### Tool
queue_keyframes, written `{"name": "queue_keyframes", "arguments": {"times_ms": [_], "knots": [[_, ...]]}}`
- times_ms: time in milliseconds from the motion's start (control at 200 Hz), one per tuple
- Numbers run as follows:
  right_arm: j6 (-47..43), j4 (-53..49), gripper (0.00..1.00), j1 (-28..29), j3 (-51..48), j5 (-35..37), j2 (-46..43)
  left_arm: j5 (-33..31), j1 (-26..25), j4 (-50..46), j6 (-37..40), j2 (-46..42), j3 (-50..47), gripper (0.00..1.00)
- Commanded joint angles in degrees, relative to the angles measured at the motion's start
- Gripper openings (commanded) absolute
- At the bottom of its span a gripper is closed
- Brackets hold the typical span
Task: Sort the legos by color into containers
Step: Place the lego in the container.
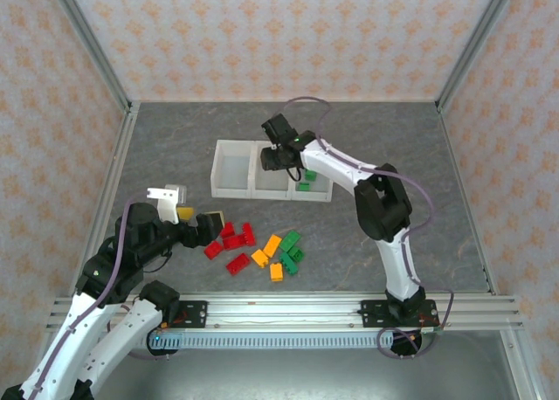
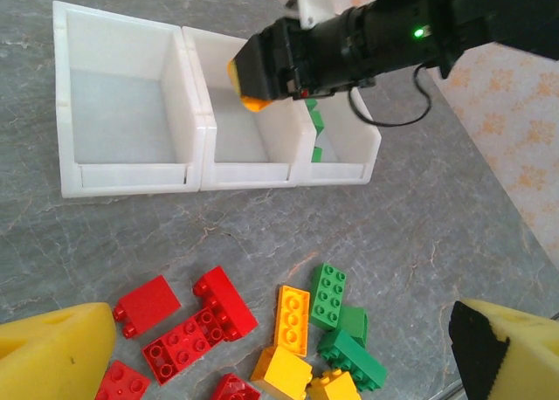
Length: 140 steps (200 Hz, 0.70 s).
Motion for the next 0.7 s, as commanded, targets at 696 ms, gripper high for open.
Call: {"name": "queue_keyframes", "arguments": {"times_ms": [696], "knots": [[6.3, -0.3, 0.94, 6.7, -9.6, -1.4, -15.0, -1.5, -0.1, 0.6, -0.7, 0.0, -0.9, 0.99]]}}
